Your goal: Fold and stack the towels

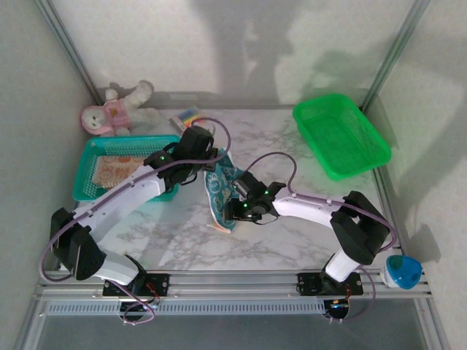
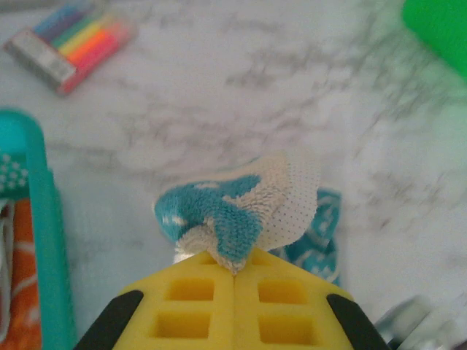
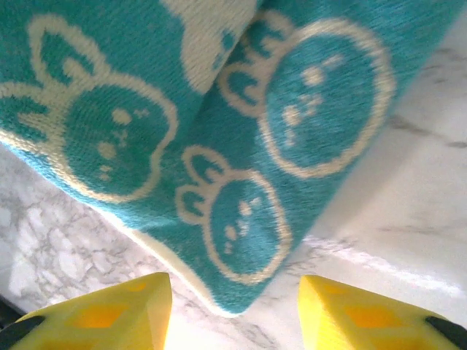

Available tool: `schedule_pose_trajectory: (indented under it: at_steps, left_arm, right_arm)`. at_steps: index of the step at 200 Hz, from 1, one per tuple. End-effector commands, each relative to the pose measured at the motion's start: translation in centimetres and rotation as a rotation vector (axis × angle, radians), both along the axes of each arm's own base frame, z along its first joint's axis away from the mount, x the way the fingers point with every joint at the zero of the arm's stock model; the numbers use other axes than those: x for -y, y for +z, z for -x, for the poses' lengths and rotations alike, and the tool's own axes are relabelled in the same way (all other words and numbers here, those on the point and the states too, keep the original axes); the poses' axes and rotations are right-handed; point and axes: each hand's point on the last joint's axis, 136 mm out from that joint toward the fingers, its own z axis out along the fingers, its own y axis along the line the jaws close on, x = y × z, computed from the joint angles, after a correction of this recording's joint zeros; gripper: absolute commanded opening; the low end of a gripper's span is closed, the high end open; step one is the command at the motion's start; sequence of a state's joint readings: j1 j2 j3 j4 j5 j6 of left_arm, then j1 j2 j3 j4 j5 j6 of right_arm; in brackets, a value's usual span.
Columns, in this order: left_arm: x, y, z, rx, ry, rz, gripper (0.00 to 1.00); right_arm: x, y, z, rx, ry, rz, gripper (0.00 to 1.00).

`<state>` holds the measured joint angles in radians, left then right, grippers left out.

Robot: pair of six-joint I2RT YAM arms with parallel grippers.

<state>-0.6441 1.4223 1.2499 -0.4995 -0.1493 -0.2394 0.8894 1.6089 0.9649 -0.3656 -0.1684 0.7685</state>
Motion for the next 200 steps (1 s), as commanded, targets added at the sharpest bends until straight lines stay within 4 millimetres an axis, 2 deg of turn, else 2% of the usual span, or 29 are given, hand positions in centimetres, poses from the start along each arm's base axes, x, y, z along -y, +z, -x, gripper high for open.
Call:
schedule_pose_trajectory:
  at_steps: [1, 23, 32, 38, 56, 81, 106, 139, 200]
  left_arm:
    - [-2.0, -2.0, 2.9, -0.046, -0.002, -0.009, 0.0]
    - [-3.4, -4.7, 5.5, -0.098, 0.005, 0.014, 0.0]
    - [-3.6, -5.6, 6.5, -0.115, 0.005, 0.037, 0.0]
    - [-3.8, -6.4, 7.2, -0.13, 0.004, 0.05, 0.0]
    - [-4.3, -7.9, 8.6, -0.156, 0.02, 0.089, 0.0]
    - [-4.8, -9.4, 9.9, -0.175, 0.039, 0.104, 0.0]
    - [-4.8, -9.6, 9.9, -0.181, 0.042, 0.089, 0.0]
    - [-4.7, -9.5, 9.9, -0.177, 0.043, 0.086, 0.0]
    - [-4.8, -9.2, 9.9, -0.167, 0.046, 0.091, 0.0]
  right_arm:
    - [2.6, 1.5, -1.9, 0.041, -0.065, 0.038, 0.49]
    - [3.6, 2.4, -4.1, 0.042, -0.136, 0.012, 0.49]
    - [3.0, 2.9, -4.8, 0.045, -0.142, -0.006, 0.49]
    - [3.4, 3.2, -6.2, 0.042, -0.173, -0.019, 0.49]
    - [2.2, 3.8, -8.5, 0.027, -0.208, -0.057, 0.49]
    - [-0.4, 3.8, -11.4, -0.022, -0.25, -0.139, 0.47]
    - [-2.4, 2.7, -13.5, -0.076, -0.3, -0.178, 0.44]
    - [-3.8, 0.6, -14.6, -0.156, -0.372, -0.226, 0.41]
    - [-3.3, -0.6, -16.3, -0.165, -0.444, -0.232, 0.38]
